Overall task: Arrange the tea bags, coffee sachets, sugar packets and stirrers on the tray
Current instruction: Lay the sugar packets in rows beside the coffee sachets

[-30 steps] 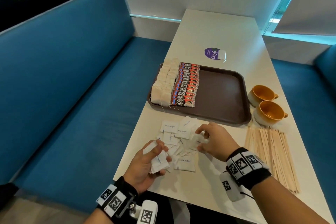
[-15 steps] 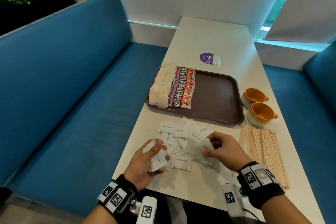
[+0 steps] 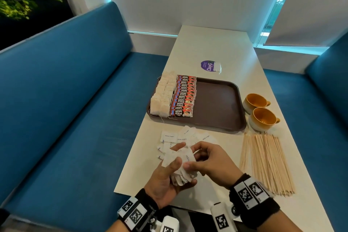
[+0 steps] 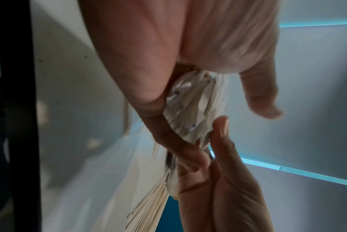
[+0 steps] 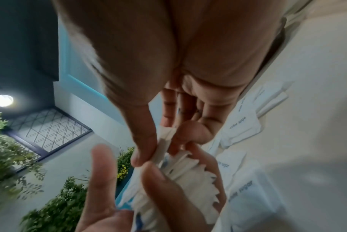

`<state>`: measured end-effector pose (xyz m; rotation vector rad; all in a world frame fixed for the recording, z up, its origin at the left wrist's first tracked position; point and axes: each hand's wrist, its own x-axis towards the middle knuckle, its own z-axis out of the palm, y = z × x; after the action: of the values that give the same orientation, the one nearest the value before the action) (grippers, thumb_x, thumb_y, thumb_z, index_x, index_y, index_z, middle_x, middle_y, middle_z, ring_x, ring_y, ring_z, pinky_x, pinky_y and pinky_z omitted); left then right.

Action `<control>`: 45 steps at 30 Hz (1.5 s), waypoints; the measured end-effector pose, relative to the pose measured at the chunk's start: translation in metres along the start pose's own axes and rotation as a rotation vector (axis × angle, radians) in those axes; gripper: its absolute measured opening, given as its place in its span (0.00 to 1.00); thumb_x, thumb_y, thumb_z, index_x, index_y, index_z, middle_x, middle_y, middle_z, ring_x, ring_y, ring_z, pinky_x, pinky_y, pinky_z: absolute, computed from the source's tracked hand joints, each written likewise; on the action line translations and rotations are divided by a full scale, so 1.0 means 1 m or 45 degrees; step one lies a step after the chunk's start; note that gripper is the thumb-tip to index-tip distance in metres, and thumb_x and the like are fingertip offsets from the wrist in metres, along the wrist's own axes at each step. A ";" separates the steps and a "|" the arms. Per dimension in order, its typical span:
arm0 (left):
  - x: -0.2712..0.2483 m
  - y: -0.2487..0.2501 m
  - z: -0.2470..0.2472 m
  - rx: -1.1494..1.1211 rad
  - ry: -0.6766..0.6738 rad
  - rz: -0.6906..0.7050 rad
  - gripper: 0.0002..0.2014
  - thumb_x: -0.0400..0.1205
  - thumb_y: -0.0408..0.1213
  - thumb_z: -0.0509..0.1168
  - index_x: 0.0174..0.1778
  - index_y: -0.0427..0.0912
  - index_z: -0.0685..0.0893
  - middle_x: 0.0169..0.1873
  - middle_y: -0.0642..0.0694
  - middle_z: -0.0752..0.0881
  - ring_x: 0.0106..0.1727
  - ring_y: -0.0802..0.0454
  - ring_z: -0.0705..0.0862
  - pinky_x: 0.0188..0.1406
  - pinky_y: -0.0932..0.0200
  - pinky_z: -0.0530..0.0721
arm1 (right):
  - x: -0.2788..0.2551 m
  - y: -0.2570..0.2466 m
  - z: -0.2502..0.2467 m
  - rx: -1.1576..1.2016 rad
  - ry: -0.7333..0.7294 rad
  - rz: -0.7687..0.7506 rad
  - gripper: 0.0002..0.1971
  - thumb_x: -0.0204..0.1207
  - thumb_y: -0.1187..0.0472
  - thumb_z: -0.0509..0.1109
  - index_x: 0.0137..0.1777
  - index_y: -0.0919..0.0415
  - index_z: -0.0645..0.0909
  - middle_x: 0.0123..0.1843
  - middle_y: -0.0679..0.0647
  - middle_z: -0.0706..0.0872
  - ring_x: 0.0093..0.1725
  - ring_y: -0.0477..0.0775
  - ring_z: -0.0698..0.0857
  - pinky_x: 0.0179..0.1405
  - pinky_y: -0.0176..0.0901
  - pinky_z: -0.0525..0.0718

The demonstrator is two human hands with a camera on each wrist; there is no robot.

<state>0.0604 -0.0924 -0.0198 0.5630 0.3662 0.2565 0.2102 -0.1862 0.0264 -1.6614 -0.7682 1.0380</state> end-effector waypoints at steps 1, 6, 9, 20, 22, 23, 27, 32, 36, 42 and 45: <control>0.000 0.000 0.000 0.011 0.012 -0.002 0.30 0.69 0.42 0.85 0.68 0.51 0.86 0.67 0.32 0.85 0.54 0.35 0.88 0.46 0.42 0.89 | -0.002 0.000 0.001 -0.042 0.050 -0.013 0.19 0.63 0.64 0.89 0.51 0.63 0.86 0.41 0.61 0.91 0.31 0.53 0.86 0.28 0.44 0.82; -0.001 0.005 -0.001 0.013 0.096 0.019 0.21 0.75 0.33 0.73 0.65 0.48 0.86 0.64 0.29 0.87 0.49 0.35 0.88 0.35 0.48 0.86 | -0.009 0.004 -0.001 0.046 0.116 0.027 0.16 0.66 0.63 0.88 0.47 0.63 0.85 0.36 0.55 0.83 0.28 0.58 0.85 0.25 0.48 0.85; 0.002 0.007 -0.002 0.063 0.114 0.045 0.24 0.73 0.32 0.73 0.67 0.48 0.85 0.65 0.29 0.86 0.48 0.34 0.87 0.27 0.53 0.85 | -0.016 0.006 -0.004 0.155 0.098 0.029 0.08 0.75 0.65 0.81 0.47 0.68 0.86 0.36 0.59 0.87 0.31 0.60 0.86 0.30 0.52 0.89; 0.010 0.006 0.009 0.220 -0.041 0.041 0.19 0.67 0.23 0.80 0.48 0.42 0.83 0.61 0.21 0.83 0.46 0.30 0.81 0.26 0.55 0.80 | -0.023 0.000 -0.018 0.519 0.136 0.061 0.15 0.75 0.81 0.74 0.61 0.75 0.82 0.44 0.77 0.86 0.35 0.66 0.85 0.33 0.54 0.88; 0.012 0.006 0.016 0.177 -0.028 0.029 0.21 0.66 0.26 0.82 0.50 0.41 0.82 0.56 0.22 0.83 0.43 0.32 0.81 0.24 0.56 0.79 | -0.023 -0.003 -0.020 0.541 0.178 0.069 0.17 0.73 0.80 0.76 0.60 0.77 0.79 0.42 0.76 0.85 0.33 0.66 0.84 0.30 0.53 0.87; 0.014 0.006 0.017 0.161 0.010 0.022 0.24 0.65 0.28 0.83 0.51 0.39 0.81 0.54 0.22 0.83 0.40 0.33 0.82 0.23 0.57 0.79 | -0.023 -0.005 -0.021 0.552 0.189 0.075 0.17 0.72 0.80 0.76 0.60 0.79 0.79 0.42 0.77 0.85 0.32 0.66 0.84 0.30 0.52 0.87; 0.013 0.011 0.027 0.211 0.035 -0.004 0.40 0.59 0.32 0.89 0.64 0.28 0.77 0.51 0.22 0.83 0.39 0.32 0.85 0.23 0.53 0.82 | -0.026 -0.008 -0.023 0.550 0.187 0.095 0.13 0.72 0.80 0.77 0.55 0.81 0.82 0.39 0.76 0.86 0.30 0.64 0.84 0.28 0.51 0.86; 0.011 0.018 0.051 0.359 -0.007 -0.078 0.25 0.69 0.33 0.80 0.63 0.34 0.89 0.47 0.24 0.86 0.36 0.34 0.85 0.21 0.57 0.79 | -0.031 -0.007 -0.025 0.512 0.215 0.110 0.10 0.75 0.74 0.78 0.53 0.79 0.84 0.34 0.71 0.83 0.29 0.62 0.81 0.26 0.48 0.84; 0.016 0.017 0.059 0.372 0.158 -0.069 0.22 0.74 0.37 0.79 0.64 0.34 0.88 0.46 0.24 0.87 0.36 0.35 0.85 0.27 0.55 0.79 | -0.038 -0.015 -0.028 0.461 0.292 0.043 0.09 0.78 0.67 0.78 0.54 0.72 0.85 0.36 0.73 0.88 0.28 0.61 0.80 0.25 0.46 0.80; 0.020 0.023 0.069 0.236 0.240 -0.101 0.16 0.76 0.52 0.73 0.44 0.41 0.88 0.49 0.33 0.89 0.41 0.33 0.86 0.29 0.56 0.77 | -0.045 -0.034 -0.037 0.324 0.497 -0.090 0.06 0.78 0.67 0.77 0.54 0.61 0.90 0.40 0.61 0.94 0.34 0.62 0.90 0.35 0.50 0.90; 0.020 0.024 0.065 0.278 0.200 -0.135 0.22 0.74 0.60 0.70 0.42 0.43 0.95 0.53 0.29 0.90 0.44 0.32 0.87 0.30 0.56 0.77 | -0.045 -0.029 -0.037 0.046 0.532 -0.148 0.08 0.73 0.67 0.82 0.47 0.52 0.94 0.41 0.48 0.94 0.44 0.51 0.93 0.46 0.41 0.92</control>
<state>0.1017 -0.0972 0.0393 0.7376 0.5794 0.1600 0.2238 -0.2313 0.0715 -1.7046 -0.5564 0.5902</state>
